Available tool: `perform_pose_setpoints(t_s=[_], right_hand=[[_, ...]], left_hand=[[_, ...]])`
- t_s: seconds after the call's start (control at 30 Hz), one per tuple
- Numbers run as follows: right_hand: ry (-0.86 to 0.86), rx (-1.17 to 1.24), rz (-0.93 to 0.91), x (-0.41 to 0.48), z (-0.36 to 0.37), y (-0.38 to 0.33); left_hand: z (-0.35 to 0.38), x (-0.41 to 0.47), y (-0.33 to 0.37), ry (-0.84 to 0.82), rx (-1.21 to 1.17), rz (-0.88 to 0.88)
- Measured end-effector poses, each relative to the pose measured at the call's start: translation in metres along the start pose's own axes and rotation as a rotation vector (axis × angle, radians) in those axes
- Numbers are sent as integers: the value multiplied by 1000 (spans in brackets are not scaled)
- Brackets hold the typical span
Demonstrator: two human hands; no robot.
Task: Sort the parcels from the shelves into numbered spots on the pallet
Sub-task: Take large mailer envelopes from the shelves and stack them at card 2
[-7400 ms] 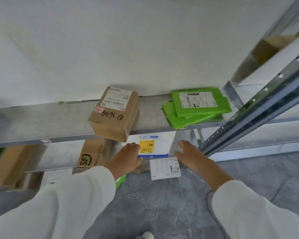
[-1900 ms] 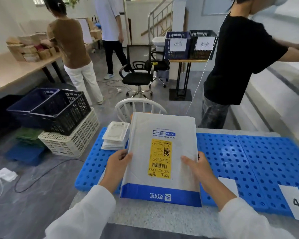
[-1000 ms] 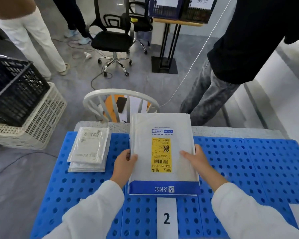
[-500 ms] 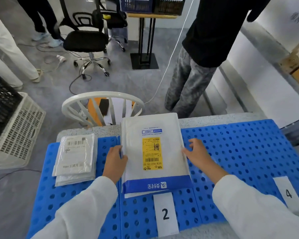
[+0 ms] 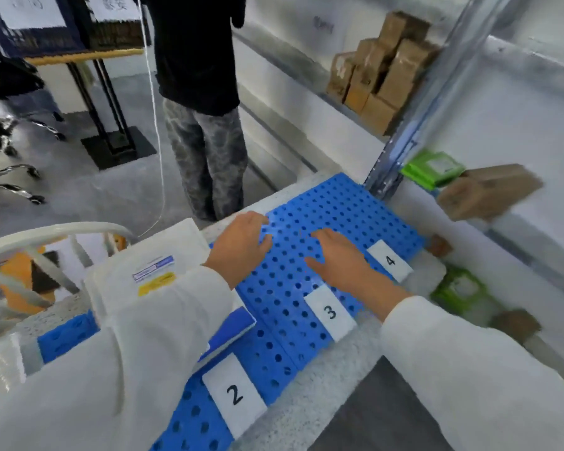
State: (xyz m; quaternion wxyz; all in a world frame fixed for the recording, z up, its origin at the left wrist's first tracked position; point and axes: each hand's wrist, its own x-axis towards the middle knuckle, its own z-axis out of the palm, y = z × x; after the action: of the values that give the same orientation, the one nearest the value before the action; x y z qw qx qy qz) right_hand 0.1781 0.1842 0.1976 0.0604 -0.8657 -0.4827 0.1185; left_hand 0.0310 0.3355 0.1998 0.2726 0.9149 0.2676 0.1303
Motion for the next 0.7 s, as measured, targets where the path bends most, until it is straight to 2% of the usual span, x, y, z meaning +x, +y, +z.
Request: perform_pose_setpoints(t_s=[0.2, 0.53, 0.7], right_hand=[[65, -11, 200, -81, -60, 99], [253, 55, 399, -240, -114, 231], [241, 118, 482, -310, -107, 291]], left_hand=[[39, 12, 127, -151, 141, 237], [110, -15, 327, -145, 225, 603], [162, -34, 391, -156, 255, 659]])
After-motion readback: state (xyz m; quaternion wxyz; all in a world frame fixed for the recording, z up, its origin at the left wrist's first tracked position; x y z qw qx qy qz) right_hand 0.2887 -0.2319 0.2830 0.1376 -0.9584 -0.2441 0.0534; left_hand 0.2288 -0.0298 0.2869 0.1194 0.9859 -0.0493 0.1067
